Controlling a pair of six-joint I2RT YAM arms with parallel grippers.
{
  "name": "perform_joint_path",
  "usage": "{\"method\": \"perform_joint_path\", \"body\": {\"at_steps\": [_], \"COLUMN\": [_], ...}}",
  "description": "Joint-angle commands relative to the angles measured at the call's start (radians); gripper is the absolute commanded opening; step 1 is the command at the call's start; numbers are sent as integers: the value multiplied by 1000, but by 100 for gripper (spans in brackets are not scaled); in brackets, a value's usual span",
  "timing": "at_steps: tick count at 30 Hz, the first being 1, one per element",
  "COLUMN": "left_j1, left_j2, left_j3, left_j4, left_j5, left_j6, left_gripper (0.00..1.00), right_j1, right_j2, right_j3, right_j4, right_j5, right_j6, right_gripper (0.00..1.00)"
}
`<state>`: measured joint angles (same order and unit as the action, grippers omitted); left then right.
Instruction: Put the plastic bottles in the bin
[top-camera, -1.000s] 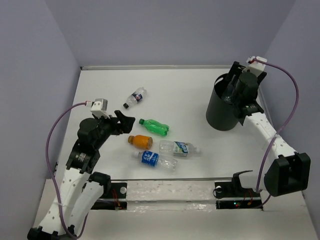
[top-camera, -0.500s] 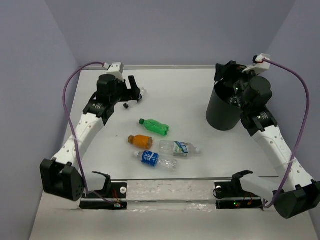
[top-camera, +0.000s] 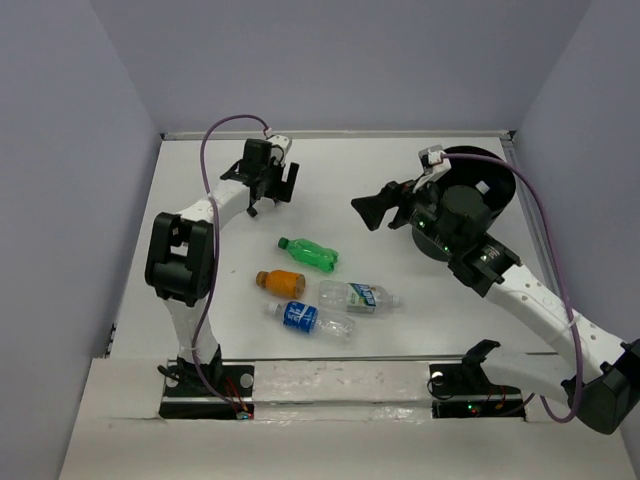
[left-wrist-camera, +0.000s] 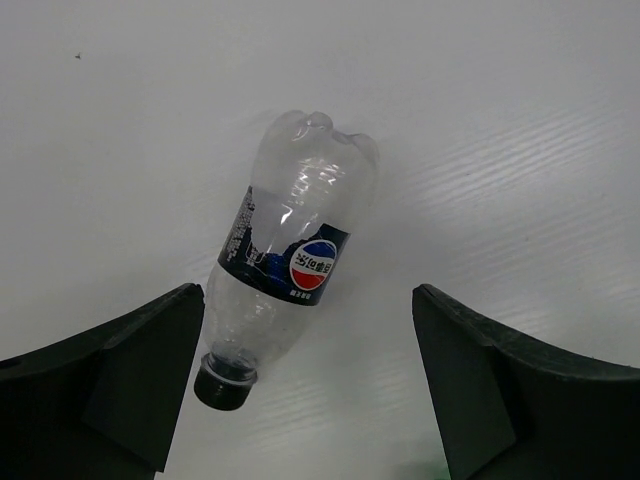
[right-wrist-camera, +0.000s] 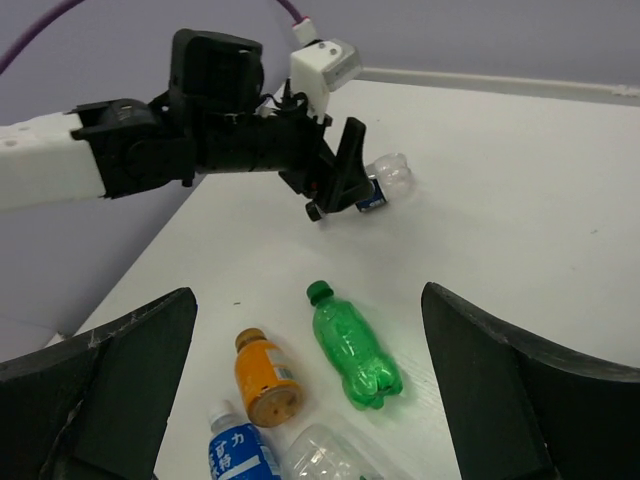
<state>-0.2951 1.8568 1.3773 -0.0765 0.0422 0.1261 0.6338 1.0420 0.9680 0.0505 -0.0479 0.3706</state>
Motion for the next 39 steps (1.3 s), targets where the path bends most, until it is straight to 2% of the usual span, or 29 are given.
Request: {"method": "perform_joint_path", "body": {"at_steps": [1, 6, 12, 16, 20, 21, 27, 28, 32, 34, 39], "left_j1": [-6, -6, -4, -3, -3, -3, -4, -4, -9, -36, -116], "left_j2": [33, 129, 160, 165, 144, 130, -138, -230, -434, -545, -735], "left_j3": [72, 115, 97, 62, 57, 58, -23, -38, -144, -306, -503], "left_j4": [-22, -75, -97, -77, -69, -69, -16, -13, -13, 39, 170], "left_j5": [-71, -154, -156, -174, -168, -159, -56, -36, 213, 301, 393], "left_j6": [90, 92, 83, 70, 61, 60, -46, -66, -213, -293, -453], "left_gripper": [95, 94, 84, 67, 35, 35, 35, 35, 35, 35, 35], "right_j1": [18, 27, 27, 27, 27, 27, 27, 27, 27, 27, 27], "right_j2": [-39, -42, -28, -25, -14, -10, 73, 81, 125, 156, 239], "right_j3": [-26, -48, -48, -49, -58, -58, -20, -12, 23, 37, 83], "right_j4": [15, 15, 22, 34, 44, 49, 63, 68, 104, 147, 193], "right_j5": [-58, -76, -81, -86, -90, -93, -115, -119, -193, -272, -417], "right_j6": [-6, -6, -2, 5, 14, 17, 99, 119, 155, 183, 203], "right_gripper": [99, 99, 99, 99, 99, 99, 100, 100, 100, 100, 100]}}
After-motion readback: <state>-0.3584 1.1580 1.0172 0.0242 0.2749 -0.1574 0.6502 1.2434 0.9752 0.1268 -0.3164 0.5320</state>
